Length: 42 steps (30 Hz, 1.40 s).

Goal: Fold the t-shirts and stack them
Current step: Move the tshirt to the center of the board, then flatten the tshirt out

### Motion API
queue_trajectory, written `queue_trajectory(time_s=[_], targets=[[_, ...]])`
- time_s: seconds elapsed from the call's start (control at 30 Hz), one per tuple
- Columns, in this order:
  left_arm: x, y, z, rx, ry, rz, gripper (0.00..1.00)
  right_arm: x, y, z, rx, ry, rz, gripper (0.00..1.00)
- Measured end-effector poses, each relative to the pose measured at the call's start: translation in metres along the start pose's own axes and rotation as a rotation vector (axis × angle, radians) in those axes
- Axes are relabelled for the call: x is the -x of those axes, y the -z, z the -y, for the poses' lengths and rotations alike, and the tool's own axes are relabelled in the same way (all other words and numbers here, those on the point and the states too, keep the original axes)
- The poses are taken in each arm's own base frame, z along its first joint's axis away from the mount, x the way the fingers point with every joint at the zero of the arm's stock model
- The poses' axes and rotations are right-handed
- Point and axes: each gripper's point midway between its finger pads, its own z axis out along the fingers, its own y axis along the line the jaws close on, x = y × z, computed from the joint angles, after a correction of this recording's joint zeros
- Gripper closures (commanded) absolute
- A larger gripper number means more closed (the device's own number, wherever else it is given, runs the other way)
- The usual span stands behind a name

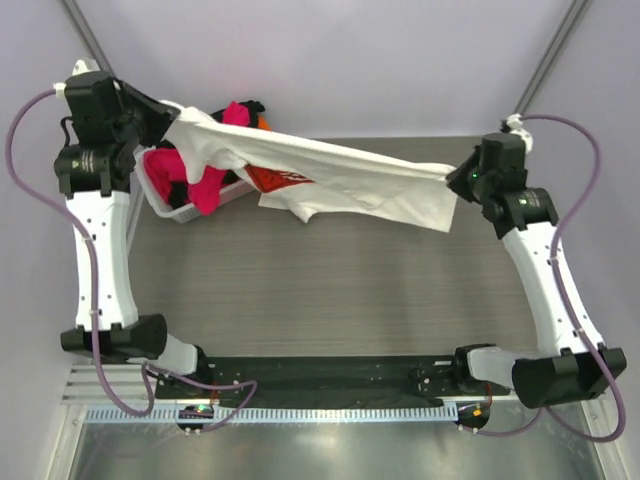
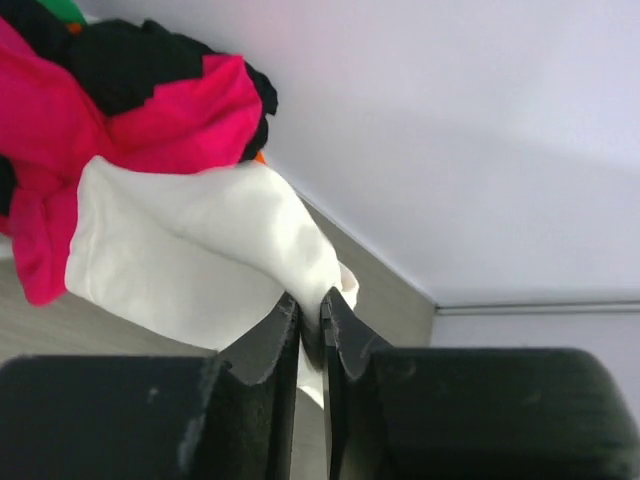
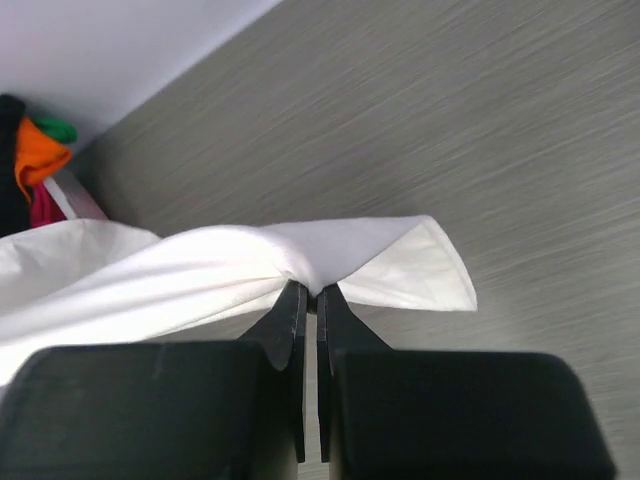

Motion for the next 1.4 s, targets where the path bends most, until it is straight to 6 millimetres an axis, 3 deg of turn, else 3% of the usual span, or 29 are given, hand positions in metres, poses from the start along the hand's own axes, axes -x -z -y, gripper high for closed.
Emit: queue_trajectory(time_s=[0.07, 0.1, 0.13, 0.17, 0.2, 0.23, 0.27, 0.33, 0.43, 0.5, 0.63, 0.73, 0.87, 0.97, 1.17, 1.4], targets=[[-0.006, 0.019, 0.002, -0.023, 0.029, -0.011, 0.73, 0.014, 0.017, 0.014, -0.030, -0.009, 0.036, 0.99], [-0.011, 0.026, 0.000, -0.028, 0.049, -0.022, 0.50, 0.015, 0.022, 0.029, -0.073, -0.013, 0.038, 0.98], [-0.021, 0.031, -0.006, -0.027, 0.063, -0.037, 0.40, 0.015, 0.024, 0.043, -0.114, -0.019, 0.035, 0.90], [-0.037, 0.033, -0.016, -0.014, 0.092, -0.077, 0.22, 0.012, 0.023, 0.062, -0.170, -0.029, 0.022, 0.73], [-0.054, 0.033, -0.028, 0.009, 0.107, -0.125, 0.14, 0.006, 0.022, 0.077, -0.217, -0.039, 0.004, 0.56], [-0.074, 0.031, -0.038, 0.018, 0.129, -0.174, 0.09, 0.000, 0.020, 0.092, -0.262, -0.047, -0.016, 0.25], [-0.096, 0.029, -0.054, 0.055, 0.142, -0.236, 0.05, -0.009, 0.018, 0.111, -0.317, -0.062, -0.044, 0.16], [-0.138, 0.021, -0.086, 0.132, 0.149, -0.341, 0.00, -0.028, 0.017, 0.139, -0.396, -0.070, -0.106, 0.08], [-0.184, 0.016, -0.136, 0.270, 0.136, -0.456, 0.00, -0.044, 0.020, 0.153, -0.435, -0.078, -0.165, 0.07], [-0.192, 0.014, -0.152, 0.316, 0.121, -0.478, 0.01, -0.046, 0.020, 0.150, -0.417, -0.082, -0.175, 0.07], [-0.188, -0.007, -0.153, 0.304, 0.074, -0.460, 0.03, -0.049, 0.019, 0.138, -0.355, -0.093, -0.196, 0.07], [-0.188, -0.039, -0.157, 0.321, 0.035, -0.456, 0.04, -0.052, 0.018, 0.131, -0.312, -0.095, -0.206, 0.07], [-0.196, -0.085, -0.181, 0.397, -0.041, -0.479, 0.00, -0.055, 0.017, 0.125, -0.280, -0.088, -0.220, 0.07], [-0.199, -0.107, -0.205, 0.487, -0.093, -0.473, 0.00, -0.055, 0.016, 0.121, -0.260, -0.080, -0.223, 0.07], [-0.198, -0.114, -0.229, 0.578, -0.113, -0.427, 0.00, -0.055, 0.012, 0.111, -0.212, -0.071, -0.230, 0.07], [-0.176, -0.131, -0.248, 0.634, -0.045, -0.314, 0.00, -0.065, 0.007, 0.111, -0.192, -0.055, -0.253, 0.07]])
